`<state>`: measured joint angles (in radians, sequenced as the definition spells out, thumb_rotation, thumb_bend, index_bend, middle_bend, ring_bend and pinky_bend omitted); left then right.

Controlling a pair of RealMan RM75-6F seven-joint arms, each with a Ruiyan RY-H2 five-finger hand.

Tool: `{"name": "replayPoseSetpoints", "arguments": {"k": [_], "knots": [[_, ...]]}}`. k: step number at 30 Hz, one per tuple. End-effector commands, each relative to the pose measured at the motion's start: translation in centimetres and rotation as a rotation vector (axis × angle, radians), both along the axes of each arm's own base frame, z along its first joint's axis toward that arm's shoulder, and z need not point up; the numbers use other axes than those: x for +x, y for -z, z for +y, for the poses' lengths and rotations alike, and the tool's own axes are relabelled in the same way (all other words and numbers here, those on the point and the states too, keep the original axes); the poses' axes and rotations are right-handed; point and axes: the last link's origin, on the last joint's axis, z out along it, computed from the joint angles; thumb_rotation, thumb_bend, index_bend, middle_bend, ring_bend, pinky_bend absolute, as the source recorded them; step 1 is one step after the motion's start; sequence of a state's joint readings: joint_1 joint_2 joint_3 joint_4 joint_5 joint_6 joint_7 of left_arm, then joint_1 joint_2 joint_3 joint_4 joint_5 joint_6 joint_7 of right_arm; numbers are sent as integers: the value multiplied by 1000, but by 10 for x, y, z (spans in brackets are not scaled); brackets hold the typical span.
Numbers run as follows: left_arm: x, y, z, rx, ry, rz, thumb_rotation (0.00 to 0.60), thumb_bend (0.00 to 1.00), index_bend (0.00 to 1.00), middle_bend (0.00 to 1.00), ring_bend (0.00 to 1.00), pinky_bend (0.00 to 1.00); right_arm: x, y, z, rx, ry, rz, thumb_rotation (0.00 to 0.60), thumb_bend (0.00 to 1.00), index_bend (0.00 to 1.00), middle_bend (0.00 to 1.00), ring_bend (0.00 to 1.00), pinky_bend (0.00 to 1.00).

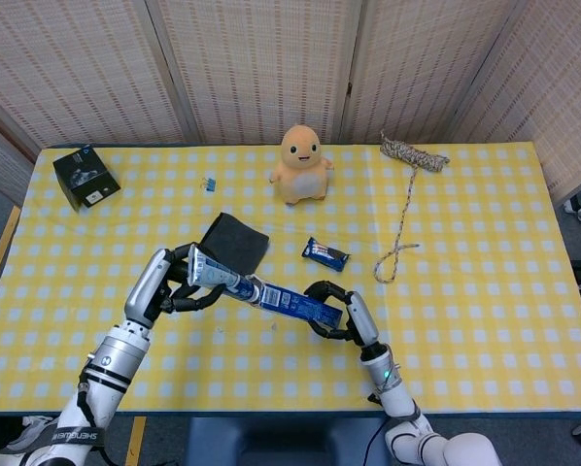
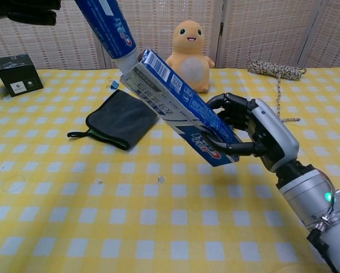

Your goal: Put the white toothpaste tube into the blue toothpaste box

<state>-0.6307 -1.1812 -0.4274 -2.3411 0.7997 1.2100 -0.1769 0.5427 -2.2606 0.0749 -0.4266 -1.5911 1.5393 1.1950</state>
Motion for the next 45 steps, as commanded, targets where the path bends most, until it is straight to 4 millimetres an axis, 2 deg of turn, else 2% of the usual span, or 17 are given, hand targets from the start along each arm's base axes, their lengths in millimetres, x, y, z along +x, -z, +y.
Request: {"name": "replayPoseSetpoints", "arguments": {"k": [1, 17, 28, 30, 31, 32, 34, 36, 38, 45], "knots": [[0, 0, -2, -19, 2, -9, 600, 566, 969, 1000, 1000, 1000, 0, 0, 0, 0, 6, -15, 600, 353, 461, 403, 469, 487], [-2, 3, -1, -17, -8, -16, 600, 566, 969, 1000, 1000, 1000, 10, 1, 10, 23, -18, -118, 600, 354, 460, 403, 468, 487], [2, 16, -7, -40, 15, 17, 600, 566, 963, 1000, 1000, 1000, 23, -1, 10, 16, -45, -148, 600, 354, 461, 403, 469, 487], [3, 18, -7, -34, 18, 23, 600, 543, 894, 1000, 1000, 1000, 23, -1, 10, 18, -45, -152, 600, 354, 461, 403, 468, 487], [4, 18, -7, -32, 23, 26, 600, 503, 790, 1000, 1000, 1000, 23, -1, 11, 18, -44, -153, 600, 354, 461, 403, 468, 487], [4, 20, -8, -36, 32, 37, 600, 452, 657, 1000, 1000, 1000, 23, -1, 11, 20, -42, -155, 600, 353, 461, 403, 468, 487], [4, 22, -9, -59, 40, 54, 600, 319, 298, 1000, 1000, 1000, 22, -1, 11, 21, -40, -156, 600, 354, 461, 403, 467, 487], [3, 24, -8, -75, 43, 63, 600, 236, 87, 1000, 1000, 1000, 22, -1, 11, 21, -40, -156, 600, 354, 461, 403, 467, 487], [3, 24, -7, -83, 44, 62, 600, 195, 8, 1000, 1000, 1000, 22, -1, 12, 21, -39, -157, 600, 353, 461, 403, 468, 487], [4, 21, -4, -78, 54, 43, 600, 152, 0, 1000, 1000, 1000, 21, 0, 13, 31, -26, -177, 600, 354, 461, 403, 468, 487]]}}
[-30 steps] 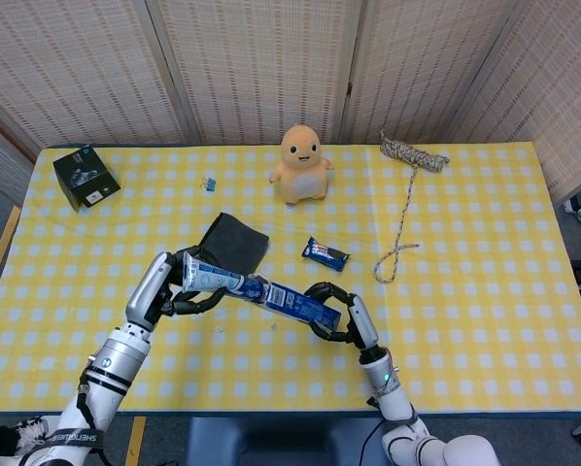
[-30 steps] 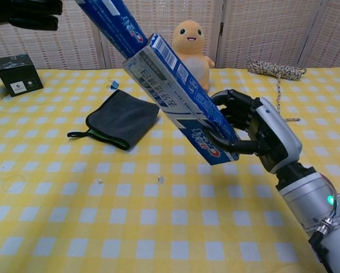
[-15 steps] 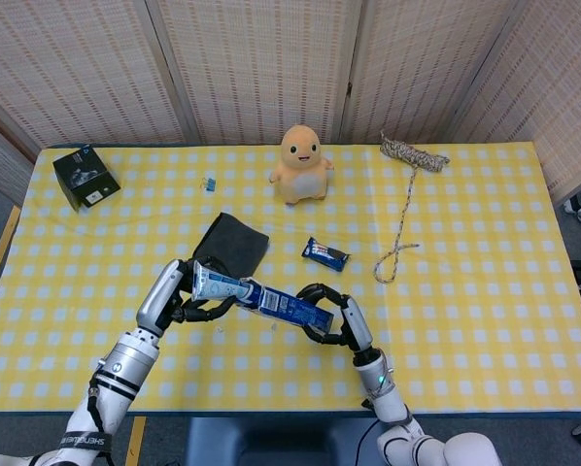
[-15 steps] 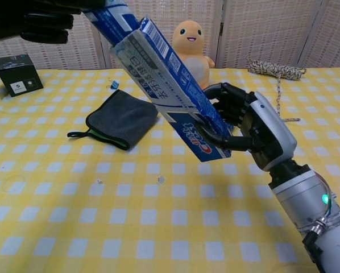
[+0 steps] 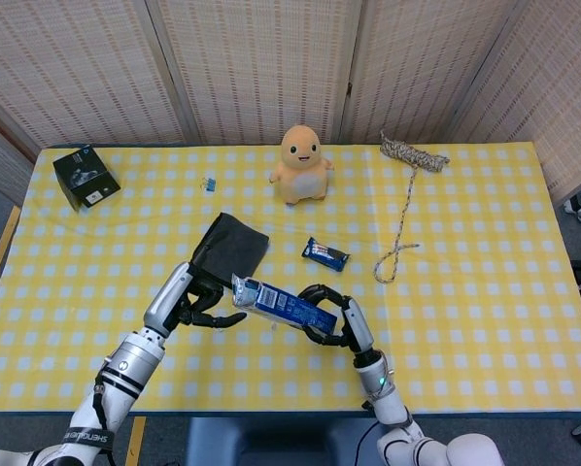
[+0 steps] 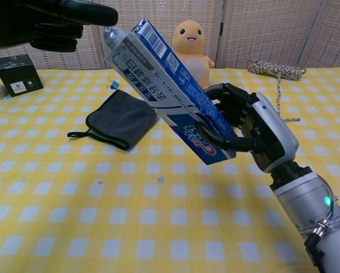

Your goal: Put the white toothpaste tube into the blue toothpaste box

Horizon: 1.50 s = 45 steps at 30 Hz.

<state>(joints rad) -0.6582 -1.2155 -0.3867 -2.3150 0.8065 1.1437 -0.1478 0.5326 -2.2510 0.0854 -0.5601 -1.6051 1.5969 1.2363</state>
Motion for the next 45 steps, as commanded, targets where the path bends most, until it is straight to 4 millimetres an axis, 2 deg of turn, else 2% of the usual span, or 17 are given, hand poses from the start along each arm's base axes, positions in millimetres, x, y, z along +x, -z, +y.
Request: {"name": "replayPoseSetpoints", "arguments": {"k": [1, 8, 17, 26, 31, 45], "knots": [[0, -1, 0, 1, 4, -6, 600, 152, 0, 1000, 1000, 1000, 0, 1, 1, 4, 3, -6, 600, 355, 461, 403, 468, 487], [-3, -4, 1, 18, 4, -5, 600, 152, 0, 1000, 1000, 1000, 0, 0, 2, 8, 4, -28, 600, 354, 461, 403, 468, 487], [-9, -5, 0, 58, 1, 31, 600, 156, 0, 1000, 1000, 1000, -8, -1, 0, 59, 85, -190, 600, 354, 461, 404, 467, 487], [-16, -7, -7, 81, 54, 101, 600, 165, 0, 1000, 1000, 1000, -13, -2, -2, 77, 94, -178, 600, 354, 461, 403, 464, 487], [-18, -5, -15, 102, 123, 153, 600, 250, 46, 1000, 1000, 1000, -11, -2, -5, 75, 94, -155, 600, 354, 461, 404, 462, 486], [-22, 13, -26, 89, 219, 207, 600, 252, 112, 1000, 1000, 1000, -5, -2, -4, 89, 92, -151, 600, 354, 460, 404, 460, 486]]}}
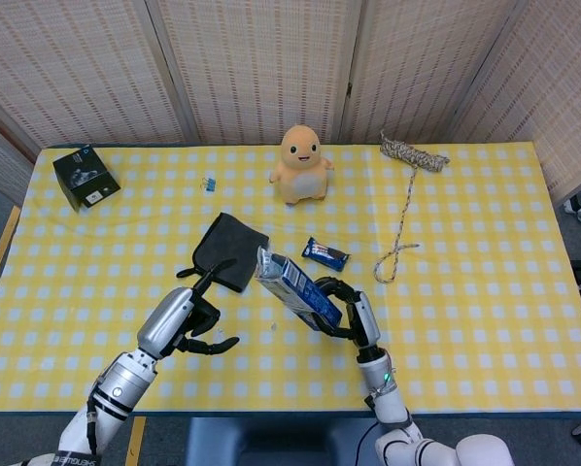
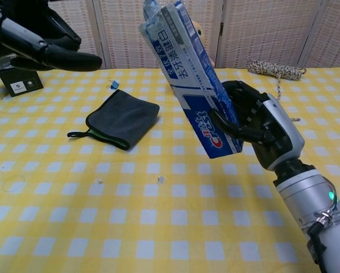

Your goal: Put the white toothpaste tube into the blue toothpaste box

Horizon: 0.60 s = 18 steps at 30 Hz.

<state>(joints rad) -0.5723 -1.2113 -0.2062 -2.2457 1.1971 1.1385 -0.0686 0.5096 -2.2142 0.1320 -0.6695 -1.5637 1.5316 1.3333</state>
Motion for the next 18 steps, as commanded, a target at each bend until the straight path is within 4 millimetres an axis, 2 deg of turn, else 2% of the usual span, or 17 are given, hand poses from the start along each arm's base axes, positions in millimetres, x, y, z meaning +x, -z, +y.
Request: {"name": "replayPoseSetpoints", "arguments": {"k": [1, 11, 18], "knots": [[1, 4, 1, -8, 5, -1, 600, 252, 112, 1000, 1000, 1000, 1, 0, 1, 1, -2, 1, 600, 354, 461, 404, 460, 486], [11, 7, 4, 26, 24, -21, 600, 250, 112, 1000, 1000, 1000, 0, 3, 5, 12, -6, 10, 600, 354, 461, 403, 460, 486], [11, 12, 2, -19, 23, -4, 600, 249, 119, 1000, 1000, 1000, 1, 3, 5, 15, -10, 4, 600, 353, 461, 404, 460, 486]]}}
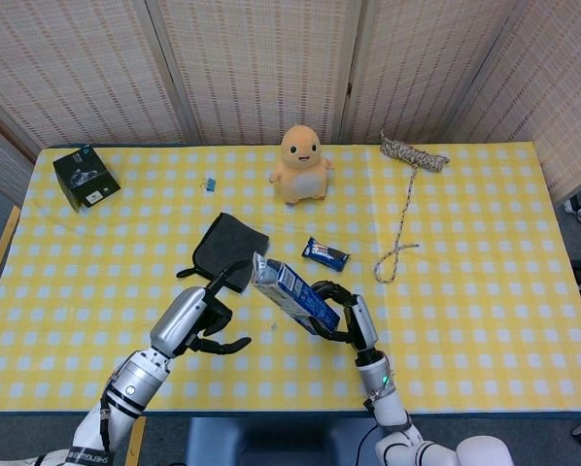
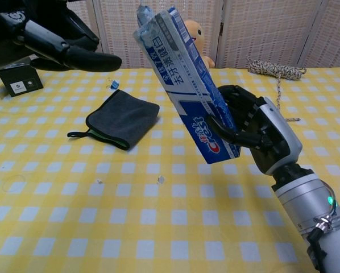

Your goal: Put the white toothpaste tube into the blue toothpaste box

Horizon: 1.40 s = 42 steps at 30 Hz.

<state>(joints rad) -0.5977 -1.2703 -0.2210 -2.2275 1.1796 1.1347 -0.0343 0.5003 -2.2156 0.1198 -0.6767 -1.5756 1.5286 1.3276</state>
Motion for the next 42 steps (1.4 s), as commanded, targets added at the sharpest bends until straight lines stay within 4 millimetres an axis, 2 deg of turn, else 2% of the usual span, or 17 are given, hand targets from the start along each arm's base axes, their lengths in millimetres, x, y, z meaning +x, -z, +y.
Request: {"name": "replayPoseSetpoints", "arguments": {"k": [1, 26, 42], "knots": [[0, 2, -1, -19, -1, 9, 600, 249, 119, 1000, 1000, 1000, 1, 0, 0, 0, -1, -3, 600, 354, 461, 403, 460, 486], [5, 6, -1, -46, 10, -15, 600, 250, 128, 1000, 1000, 1000, -1, 0, 2, 2, -4, -1, 600, 354, 461, 404, 461, 486], [10, 16, -4, -92, 37, -3, 600, 250, 128, 1000, 1000, 1000, 3, 2, 5, 9, -14, -6, 600, 354, 461, 403, 461, 486]]}}
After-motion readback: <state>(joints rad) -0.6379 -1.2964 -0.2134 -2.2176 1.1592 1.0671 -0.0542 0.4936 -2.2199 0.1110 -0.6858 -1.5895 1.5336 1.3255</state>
